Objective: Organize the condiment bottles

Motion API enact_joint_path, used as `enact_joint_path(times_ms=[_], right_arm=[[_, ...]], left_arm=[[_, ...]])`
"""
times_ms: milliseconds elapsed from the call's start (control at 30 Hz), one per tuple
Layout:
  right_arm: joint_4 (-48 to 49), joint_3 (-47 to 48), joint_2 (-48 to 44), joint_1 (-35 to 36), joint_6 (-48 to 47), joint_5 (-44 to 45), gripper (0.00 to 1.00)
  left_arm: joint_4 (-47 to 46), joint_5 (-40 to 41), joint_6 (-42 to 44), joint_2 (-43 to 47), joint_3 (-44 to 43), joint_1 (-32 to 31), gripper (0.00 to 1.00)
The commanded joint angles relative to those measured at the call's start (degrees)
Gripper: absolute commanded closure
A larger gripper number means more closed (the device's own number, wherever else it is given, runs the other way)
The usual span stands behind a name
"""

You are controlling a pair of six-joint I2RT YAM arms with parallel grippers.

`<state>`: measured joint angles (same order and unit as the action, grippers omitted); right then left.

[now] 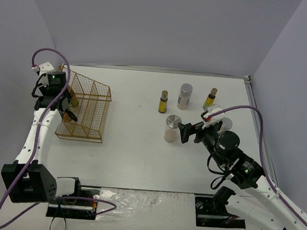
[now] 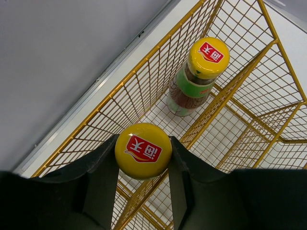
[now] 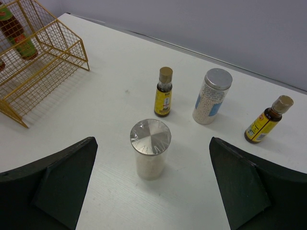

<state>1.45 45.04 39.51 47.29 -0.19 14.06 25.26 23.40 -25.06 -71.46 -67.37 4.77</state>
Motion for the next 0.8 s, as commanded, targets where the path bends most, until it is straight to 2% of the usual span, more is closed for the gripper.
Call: enact_joint_path(times_ms=[0, 100, 367, 467, 767], right_arm=[[3.5, 0.2, -0.2, -0.1, 0.1, -0.3, 0.0], [3.5, 0.1, 0.2, -0.1, 0.1, -0.2, 0.0], [3.6, 0.0, 0.8, -0.1, 0.1, 0.1, 0.0], [3.6, 0.0, 0.9, -0.1, 0.2, 0.1, 0.0], [3.5, 0.2, 1.6, -0.1, 0.2, 0.0, 0.0]], left_arm=[[-10.8, 2.8, -1.6, 2.7, -1.7, 0.7, 0.93], [-11.5, 3.0, -2.1, 2.7, 0.1, 0.8, 0.87], [-10.1, 3.5, -3.7, 2.8, 2.3, 0.9, 0.63], [-9.3, 3.8, -4.5, 3.3, 2.8, 0.9, 0.49], [-3.1, 1.3, -5.6, 5.8, 0.5, 0.9, 0.18]])
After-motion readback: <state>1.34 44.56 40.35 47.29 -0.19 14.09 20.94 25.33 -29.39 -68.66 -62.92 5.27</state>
